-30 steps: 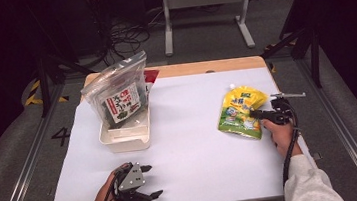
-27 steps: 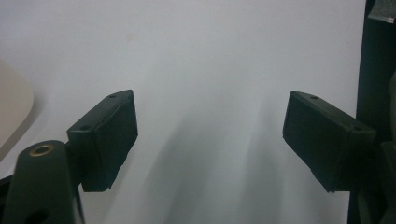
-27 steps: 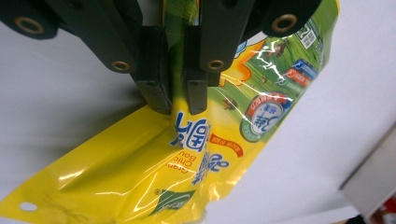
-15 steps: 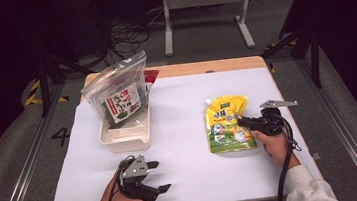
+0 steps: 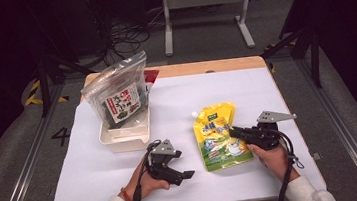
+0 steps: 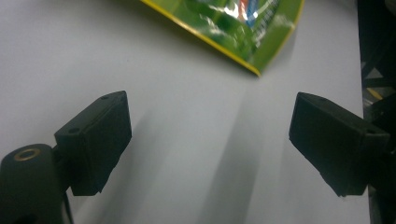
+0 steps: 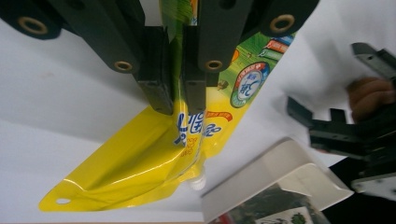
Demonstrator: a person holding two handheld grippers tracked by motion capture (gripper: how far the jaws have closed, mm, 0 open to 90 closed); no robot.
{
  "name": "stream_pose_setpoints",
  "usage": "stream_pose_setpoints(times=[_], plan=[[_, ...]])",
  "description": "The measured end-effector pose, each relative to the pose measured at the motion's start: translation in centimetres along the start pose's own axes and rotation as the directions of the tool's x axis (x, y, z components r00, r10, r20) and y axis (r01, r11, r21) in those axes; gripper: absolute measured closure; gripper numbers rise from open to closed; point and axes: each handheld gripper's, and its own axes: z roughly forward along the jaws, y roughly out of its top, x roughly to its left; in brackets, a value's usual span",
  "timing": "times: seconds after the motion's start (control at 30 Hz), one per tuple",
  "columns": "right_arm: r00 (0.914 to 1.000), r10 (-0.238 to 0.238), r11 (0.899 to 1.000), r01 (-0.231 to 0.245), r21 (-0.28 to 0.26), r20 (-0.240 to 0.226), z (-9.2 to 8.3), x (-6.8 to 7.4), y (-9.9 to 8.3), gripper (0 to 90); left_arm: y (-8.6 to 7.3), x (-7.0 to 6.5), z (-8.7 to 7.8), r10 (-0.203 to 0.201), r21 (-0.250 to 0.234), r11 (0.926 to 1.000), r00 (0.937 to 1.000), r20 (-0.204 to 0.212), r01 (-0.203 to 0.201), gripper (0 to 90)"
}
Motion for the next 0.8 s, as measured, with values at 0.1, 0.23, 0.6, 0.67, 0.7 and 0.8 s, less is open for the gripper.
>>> stream_pose_setpoints(times=[0.1, 0.23, 0.6, 0.67, 0.7, 0.8], plan=[[0.9986, -0.028, 1.000, 0.028, -0.009, -0.045, 0.6, 1.1, -0.2, 83.2, 0.5, 0.5, 0.6, -0.026, -0.013, 0.9996, 0.9996, 0.008, 0.026, 13.5], [0.9957, -0.053, 0.999, 0.052, -0.014, -0.077, 1.1, 2.3, -0.3, 83.3, 0.9, 0.5, 1.2, -0.043, 0.015, 0.9990, 0.9982, -0.041, 0.043, 13.9], [0.9868, -0.117, 0.992, 0.110, -0.068, -0.112, 1.2, 4.3, 0.0, 83.2, 1.3, 0.2, 0.4, -0.027, -0.065, 0.9975, 0.9996, -0.011, 0.026, 16.9], [0.9840, -0.126, 0.990, 0.117, -0.080, -0.126, 1.3, 4.5, 0.0, 83.2, 1.4, 0.1, 0.1, -0.032, -0.086, 0.9958, 0.9994, -0.010, 0.031, 16.4], [0.9835, -0.127, 0.989, 0.116, -0.088, -0.129, 1.4, 4.6, 0.0, 83.2, 1.4, 0.1, -0.1, -0.031, -0.105, 0.9940, 0.9995, -0.010, 0.030, 18.0], [0.9808, -0.139, 0.987, 0.125, -0.105, -0.137, 1.3, 4.9, 0.1, 83.2, 1.6, 0.0, -0.8, -0.022, -0.150, 0.9885, 0.9997, -0.012, 0.020, 22.7]])
